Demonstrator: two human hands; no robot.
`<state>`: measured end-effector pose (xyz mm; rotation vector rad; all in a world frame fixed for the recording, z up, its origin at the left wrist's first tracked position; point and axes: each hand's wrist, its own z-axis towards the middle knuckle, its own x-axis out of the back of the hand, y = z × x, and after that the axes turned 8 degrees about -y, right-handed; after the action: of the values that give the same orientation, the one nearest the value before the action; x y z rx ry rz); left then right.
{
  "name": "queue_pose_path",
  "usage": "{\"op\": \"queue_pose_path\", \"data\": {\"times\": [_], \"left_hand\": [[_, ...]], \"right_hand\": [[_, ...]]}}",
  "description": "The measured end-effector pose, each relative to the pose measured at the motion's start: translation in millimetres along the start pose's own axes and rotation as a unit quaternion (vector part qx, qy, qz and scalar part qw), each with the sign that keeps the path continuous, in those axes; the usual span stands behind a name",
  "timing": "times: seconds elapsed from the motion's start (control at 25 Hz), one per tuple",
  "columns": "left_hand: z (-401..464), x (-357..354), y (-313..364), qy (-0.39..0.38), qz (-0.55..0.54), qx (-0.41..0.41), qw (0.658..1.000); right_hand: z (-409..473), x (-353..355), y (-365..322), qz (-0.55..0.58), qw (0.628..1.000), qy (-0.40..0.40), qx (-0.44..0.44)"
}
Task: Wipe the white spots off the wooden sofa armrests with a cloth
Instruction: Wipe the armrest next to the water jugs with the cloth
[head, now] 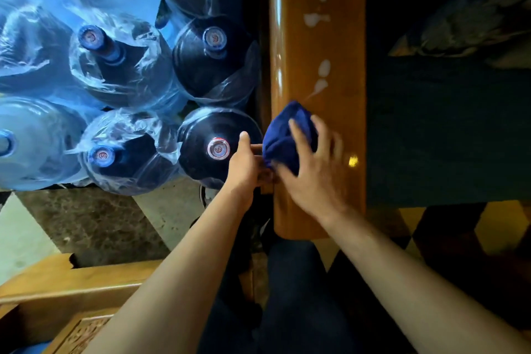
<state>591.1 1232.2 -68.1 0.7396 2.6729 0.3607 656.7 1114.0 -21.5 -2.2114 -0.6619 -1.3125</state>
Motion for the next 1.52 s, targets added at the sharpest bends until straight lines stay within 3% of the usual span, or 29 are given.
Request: {"op": "queue_pose_path", "data": {"times": [0.12,0.24,0.44,0.52,0.64,0.72,0.88,1.0,1.08,1.16,1.24,1.32,1.44,1.52], "left_hand": [[4.3,3.4,3.7,0.010,-0.024,0.019,0.999],[6.5,7.8,11.1,0.017,-0.049,0.029,0.998],[28.8,-7.3,36.3,0.041,-0.007,-0.013,0.999],[38.9,-21.0,54.5,0.069,-0.004,-0.031,0.997],[35.9,-37.5,69.6,0.147,-0.016,-0.028,0.989],[36.6,-44.7,75.8,0.167,-0.017,-0.029,0.985],[41.3,-66.7,90.7,0.179,0.047,-0.084,0.979],[56.1,-80.2,103.1,0.204,0.097,-0.126,0.966],[64.3,-84.8,113.7,0.207,0.108,-0.138,0.962],[72.3,-86.9,125.4,0.206,0.108,-0.140,0.962],[75.7,-88.7,132.1,0.198,0.088,-0.147,0.965],[79.8,-90.2,139.3,0.188,0.085,-0.146,0.967],[86.7,-85.4,142.8,0.182,0.039,-0.134,0.973],[86.7,-80.4,146.0,0.175,-0.001,-0.132,0.976]], "right_hand": [[3.0,-29.3,-1.1,-0.092,0.992,-0.045,0.078],[69.5,-24.2,-13.1,-0.107,0.985,0.008,0.133],[198.0,23.2,-18.3,-0.059,0.986,0.088,0.131],[167.1,13.3,-10.8,-0.032,0.986,0.096,0.130],[30.0,-15.0,28.8,0.001,0.986,-0.005,0.169],[15.3,-16.2,75.8,0.034,0.988,-0.022,0.147],[179.3,47.2,108.1,0.109,0.992,0.007,0.066],[302.8,95.1,94.4,0.280,0.960,0.012,-0.027],[321.6,108.1,84.2,0.339,0.937,0.035,-0.078],[272.6,89.7,84.4,0.283,0.955,0.026,-0.086],[183.1,58.2,87.7,0.156,0.988,0.004,0.003],[131.1,35.7,96.6,0.023,0.996,0.014,0.088],[198.4,53.3,86.1,-0.058,0.982,-0.007,0.181],[281.4,80.3,51.6,-0.061,0.979,0.011,0.195]]}}
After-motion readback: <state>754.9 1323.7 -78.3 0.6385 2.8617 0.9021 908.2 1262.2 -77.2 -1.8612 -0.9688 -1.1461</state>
